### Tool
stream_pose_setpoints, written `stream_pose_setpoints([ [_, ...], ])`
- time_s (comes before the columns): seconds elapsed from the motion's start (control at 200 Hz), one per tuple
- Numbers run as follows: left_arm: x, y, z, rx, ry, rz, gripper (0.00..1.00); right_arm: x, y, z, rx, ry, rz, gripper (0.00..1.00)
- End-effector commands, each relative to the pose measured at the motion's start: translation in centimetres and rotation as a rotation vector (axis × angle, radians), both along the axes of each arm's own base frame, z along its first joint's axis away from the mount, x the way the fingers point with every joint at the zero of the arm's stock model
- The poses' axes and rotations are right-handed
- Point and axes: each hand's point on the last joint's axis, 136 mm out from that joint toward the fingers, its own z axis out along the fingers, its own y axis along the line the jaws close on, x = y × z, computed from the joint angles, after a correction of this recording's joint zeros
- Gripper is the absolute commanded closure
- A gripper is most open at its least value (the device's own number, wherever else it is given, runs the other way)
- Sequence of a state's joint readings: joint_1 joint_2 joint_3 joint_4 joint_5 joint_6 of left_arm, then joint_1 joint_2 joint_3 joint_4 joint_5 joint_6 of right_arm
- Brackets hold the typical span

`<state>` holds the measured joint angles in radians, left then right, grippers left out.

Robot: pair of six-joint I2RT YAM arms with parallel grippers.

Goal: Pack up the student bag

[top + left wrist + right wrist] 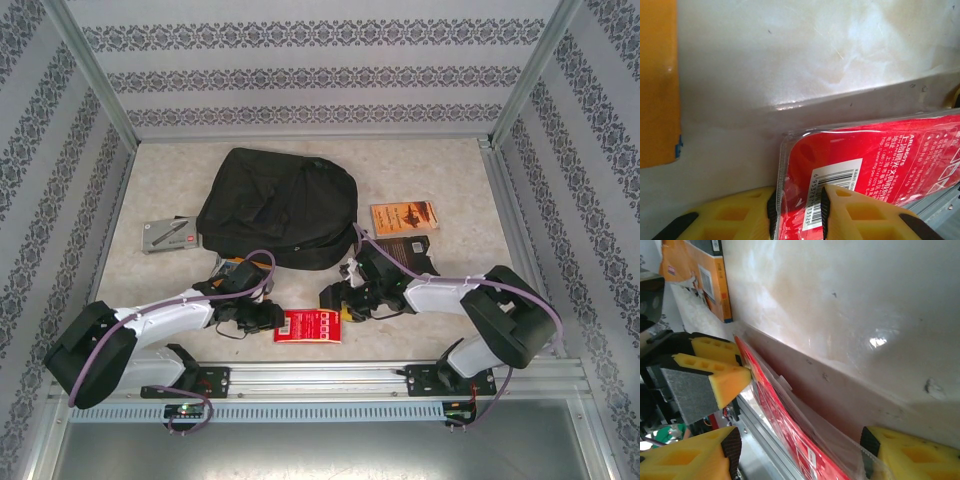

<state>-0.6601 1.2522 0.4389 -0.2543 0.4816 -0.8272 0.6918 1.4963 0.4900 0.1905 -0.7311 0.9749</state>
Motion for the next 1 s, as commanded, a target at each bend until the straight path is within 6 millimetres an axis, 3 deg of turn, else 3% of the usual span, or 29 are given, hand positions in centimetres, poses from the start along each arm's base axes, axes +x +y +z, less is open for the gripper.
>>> stream_pose_setpoints([
  [0.0, 0.7, -1.8, -0.1, -0.064, -0.052, -0.044, 0.69, -0.4, 1.4, 1.2, 0.091, 0.012, 0.027, 0.38],
  [0.445, 0.8, -1.7, 0.4, -0.066, -0.067, -0.04, 0.7, -0.6, 3.0, 0.5, 0.121, 0.041, 0.038, 0.56],
  [0.67, 0.8, -1.2, 1.2, -0.057, -0.093, -0.035, 0.7, -0.2, 3.2, 0.5, 0.118, 0.041, 0.024, 0.71],
  [0.844, 1.1, -0.5, 2.2, -0.03, -0.136, -0.026, 0.61, -0.3, 2.9, 0.7, 0.116, 0.034, 0.011, 0.82],
  [0.994, 1.1, -0.5, 1.8, -0.023, -0.127, -0.027, 0.58, -0.5, 2.6, 0.4, 0.108, 0.039, 0.009, 0.9],
])
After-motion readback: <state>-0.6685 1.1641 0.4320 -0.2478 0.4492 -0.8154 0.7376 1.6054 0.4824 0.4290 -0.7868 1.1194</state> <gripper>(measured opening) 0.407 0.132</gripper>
